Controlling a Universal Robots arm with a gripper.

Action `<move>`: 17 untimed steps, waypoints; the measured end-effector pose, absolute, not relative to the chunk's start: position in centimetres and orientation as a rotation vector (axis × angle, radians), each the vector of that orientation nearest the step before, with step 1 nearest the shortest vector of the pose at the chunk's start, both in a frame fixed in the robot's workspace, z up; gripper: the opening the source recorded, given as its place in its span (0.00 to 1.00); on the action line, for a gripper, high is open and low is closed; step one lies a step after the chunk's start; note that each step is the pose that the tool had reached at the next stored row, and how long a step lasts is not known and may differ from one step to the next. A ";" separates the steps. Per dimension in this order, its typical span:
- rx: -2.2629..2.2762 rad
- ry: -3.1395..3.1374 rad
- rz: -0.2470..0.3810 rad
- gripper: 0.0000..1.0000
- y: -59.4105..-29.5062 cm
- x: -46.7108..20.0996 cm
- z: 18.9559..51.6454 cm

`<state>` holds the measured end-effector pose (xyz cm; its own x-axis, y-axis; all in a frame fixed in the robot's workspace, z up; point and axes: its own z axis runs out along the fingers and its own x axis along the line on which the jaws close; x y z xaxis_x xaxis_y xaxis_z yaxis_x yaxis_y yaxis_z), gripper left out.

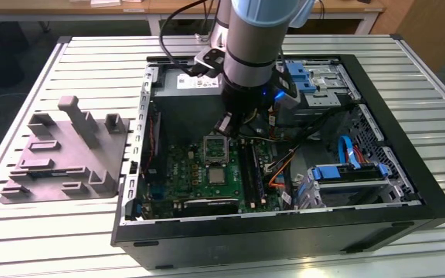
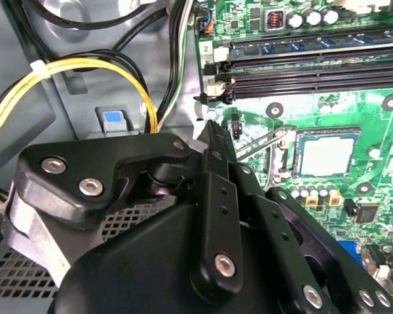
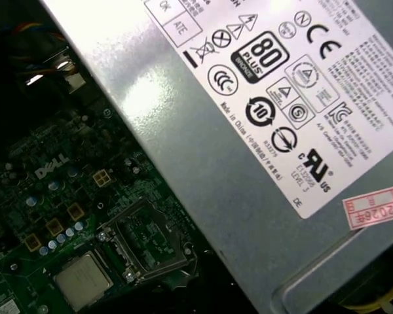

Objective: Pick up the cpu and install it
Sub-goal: 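Close the cpu cover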

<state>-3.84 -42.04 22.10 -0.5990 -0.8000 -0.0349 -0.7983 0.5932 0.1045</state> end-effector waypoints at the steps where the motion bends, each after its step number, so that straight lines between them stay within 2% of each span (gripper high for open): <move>1: 1.399 -2.788 -0.163 0.11 -42.0 -3.8 22.2; 10: 1.400 -2.768 -0.101 0.11 -42.0 -3.9 22.6; 17: 1.415 -2.759 -0.096 0.11 -42.0 -4.1 23.2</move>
